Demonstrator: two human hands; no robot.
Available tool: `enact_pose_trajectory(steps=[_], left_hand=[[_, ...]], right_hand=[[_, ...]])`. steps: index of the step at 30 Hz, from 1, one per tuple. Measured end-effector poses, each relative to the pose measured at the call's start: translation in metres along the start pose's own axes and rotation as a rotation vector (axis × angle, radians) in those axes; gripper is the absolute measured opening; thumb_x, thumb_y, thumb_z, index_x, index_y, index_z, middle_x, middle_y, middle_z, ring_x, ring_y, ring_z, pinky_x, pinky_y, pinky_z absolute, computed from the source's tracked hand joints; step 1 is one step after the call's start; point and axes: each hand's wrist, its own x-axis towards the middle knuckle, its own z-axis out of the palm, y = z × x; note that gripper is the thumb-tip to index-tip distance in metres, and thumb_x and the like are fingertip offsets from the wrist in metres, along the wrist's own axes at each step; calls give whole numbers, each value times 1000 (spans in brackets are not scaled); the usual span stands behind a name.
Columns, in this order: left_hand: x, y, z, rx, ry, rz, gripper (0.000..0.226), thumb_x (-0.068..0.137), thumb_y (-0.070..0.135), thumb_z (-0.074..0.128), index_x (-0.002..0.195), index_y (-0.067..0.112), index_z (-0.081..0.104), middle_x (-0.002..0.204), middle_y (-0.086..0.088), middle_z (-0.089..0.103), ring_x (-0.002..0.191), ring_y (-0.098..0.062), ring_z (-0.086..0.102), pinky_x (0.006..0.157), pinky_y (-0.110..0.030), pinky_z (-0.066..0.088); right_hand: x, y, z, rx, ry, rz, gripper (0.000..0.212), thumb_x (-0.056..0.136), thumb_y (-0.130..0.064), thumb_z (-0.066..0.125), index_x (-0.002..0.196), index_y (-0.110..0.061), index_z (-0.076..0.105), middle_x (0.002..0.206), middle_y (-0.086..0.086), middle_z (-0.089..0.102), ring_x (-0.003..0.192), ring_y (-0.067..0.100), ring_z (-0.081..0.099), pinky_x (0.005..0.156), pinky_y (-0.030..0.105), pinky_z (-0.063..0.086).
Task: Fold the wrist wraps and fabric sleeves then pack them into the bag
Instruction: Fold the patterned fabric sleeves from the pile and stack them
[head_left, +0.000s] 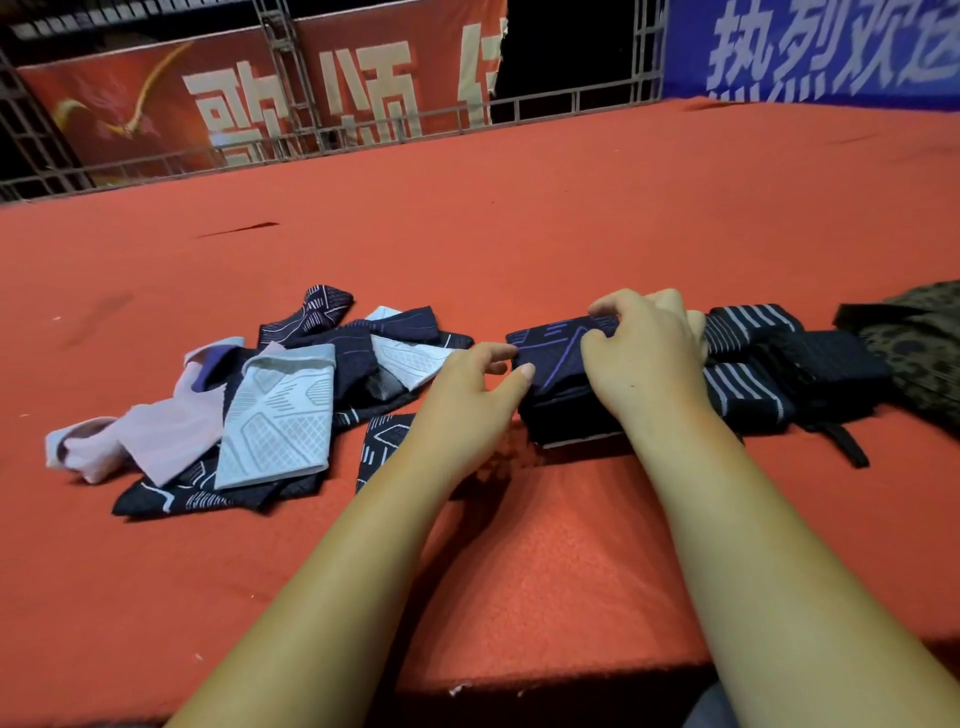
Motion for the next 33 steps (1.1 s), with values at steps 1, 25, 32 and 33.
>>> enact_pose_trajectory(steps=[1,25,32,33], left_hand=[[-3,-2,-8,17,6,2,36,103,46,64,137,33,66,128,12,64,106,-11,68,99,-36,53],[-50,-111,-94,227,-7,-67,7,96,26,75,98,32,78,97,17,74,96,-1,66,91,-32,51],[-55,-100,-102,-191,170,-163,13,98,34,69,103,33,81,88,4,80,85,-29,76,78,-46,62],[-56,-100,-104,-264,176,-170,17,96,37,68,106,32,81,92,-1,81,88,-34,77,83,-51,62]], right_hand=[[-2,-5,1,13,22,-42,30,96,-27,59,123,-33,71,129,3,53,130,35,43,114,45,34],[-80,-55,84,-4,-654,-358,55,91,-3,46,136,-28,65,129,3,61,126,28,55,112,39,43],[-80,-54,89,94,-476,-461,28,97,-18,58,123,-27,67,121,-5,67,116,24,52,101,36,40],[-80,-55,89,128,-426,-471,25,98,-17,60,119,-27,69,119,-7,68,114,23,53,99,35,40]])
